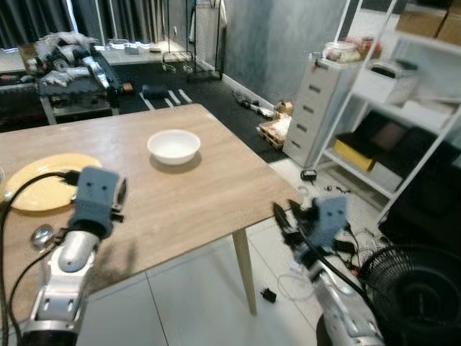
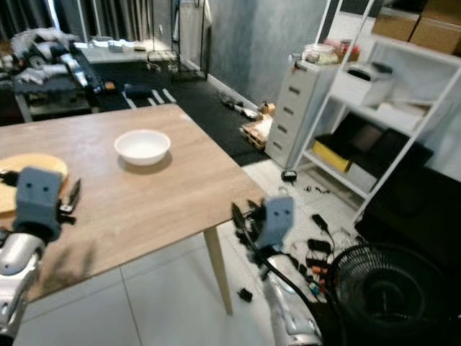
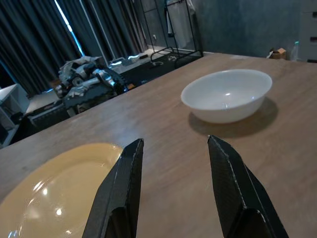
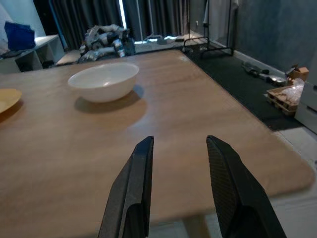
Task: Setting the table
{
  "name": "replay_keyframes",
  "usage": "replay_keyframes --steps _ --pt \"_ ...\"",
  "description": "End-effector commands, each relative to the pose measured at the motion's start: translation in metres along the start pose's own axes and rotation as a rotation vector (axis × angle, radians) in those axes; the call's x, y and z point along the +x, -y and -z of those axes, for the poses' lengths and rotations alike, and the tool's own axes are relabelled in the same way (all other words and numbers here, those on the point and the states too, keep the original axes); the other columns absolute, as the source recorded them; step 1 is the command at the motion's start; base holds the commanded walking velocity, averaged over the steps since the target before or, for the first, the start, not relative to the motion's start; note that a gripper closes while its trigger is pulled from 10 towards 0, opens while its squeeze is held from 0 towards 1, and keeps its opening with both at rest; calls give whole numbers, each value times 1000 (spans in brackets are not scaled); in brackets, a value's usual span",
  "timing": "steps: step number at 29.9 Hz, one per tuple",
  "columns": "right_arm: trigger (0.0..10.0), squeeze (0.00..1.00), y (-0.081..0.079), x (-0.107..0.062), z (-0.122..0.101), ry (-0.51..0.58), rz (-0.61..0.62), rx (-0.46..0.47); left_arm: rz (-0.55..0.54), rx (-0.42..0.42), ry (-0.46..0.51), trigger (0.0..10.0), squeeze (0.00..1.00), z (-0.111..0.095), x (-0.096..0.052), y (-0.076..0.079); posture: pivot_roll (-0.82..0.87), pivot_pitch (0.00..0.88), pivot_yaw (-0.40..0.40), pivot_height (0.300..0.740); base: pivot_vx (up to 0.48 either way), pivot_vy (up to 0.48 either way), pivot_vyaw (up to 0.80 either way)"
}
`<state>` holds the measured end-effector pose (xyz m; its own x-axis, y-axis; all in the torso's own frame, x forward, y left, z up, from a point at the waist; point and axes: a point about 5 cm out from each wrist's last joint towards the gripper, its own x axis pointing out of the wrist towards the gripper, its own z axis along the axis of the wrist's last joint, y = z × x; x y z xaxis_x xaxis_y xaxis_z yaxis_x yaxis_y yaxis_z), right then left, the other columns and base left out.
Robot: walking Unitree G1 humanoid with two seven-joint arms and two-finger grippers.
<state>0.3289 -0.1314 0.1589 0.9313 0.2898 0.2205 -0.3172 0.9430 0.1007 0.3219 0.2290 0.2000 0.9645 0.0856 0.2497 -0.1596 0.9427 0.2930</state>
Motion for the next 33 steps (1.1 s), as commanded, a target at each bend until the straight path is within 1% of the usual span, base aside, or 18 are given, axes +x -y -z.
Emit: replay_keyframes --steps 1,9,21,22,23,24,26,28,31,32,33 --pt "10000 0 -1 2 0 -9 -5 17 2 -3 -9 10000 0 1 -4 3 155 31 6 740 465 0 0" --pt "10000 0 -8 4 -1 -12 -31 26 -3 -6 -21 10000 0 3 -6 4 159 34 0 740 465 0 0" --pt "10000 0 -8 2 0 -24 -40 16 19 -17 -45 10000 0 7 -8 8 153 37 1 740 465 0 0" --pt "10000 0 -6 2 0 -27 -25 12 76 -14 -47 10000 0 7 -9 14 152 40 5 740 465 0 0" --pt "10000 0 -6 2 0 -27 -25 12 76 -14 -47 10000 0 7 -9 14 152 40 5 740 465 0 0" --pt "10000 0 -5 1 0 -29 -14 11 110 -19 -51 10000 0 7 -10 17 151 41 7 740 465 0 0" --pt "10000 0 -4 2 0 -30 -10 11 129 -28 -57 10000 0 7 -10 18 153 41 9 740 454 0 0" --pt "10000 0 -4 1 0 -31 -9 12 149 -44 -70 10000 0 8 -11 20 153 41 9 740 403 0 0" --pt "10000 0 -2 1 0 -33 -2 9 176 -138 -104 10000 0 8 -14 22 154 44 13 740 0 0 0" --pt "10000 0 -2 1 0 -33 -2 9 176 -138 -104 10000 0 8 -14 22 154 44 13 740 0 0 0" --pt "10000 0 -1 0 0 -34 2 7 187 -177 -114 10000 0 6 -16 23 155 45 15 740 0 0 0"
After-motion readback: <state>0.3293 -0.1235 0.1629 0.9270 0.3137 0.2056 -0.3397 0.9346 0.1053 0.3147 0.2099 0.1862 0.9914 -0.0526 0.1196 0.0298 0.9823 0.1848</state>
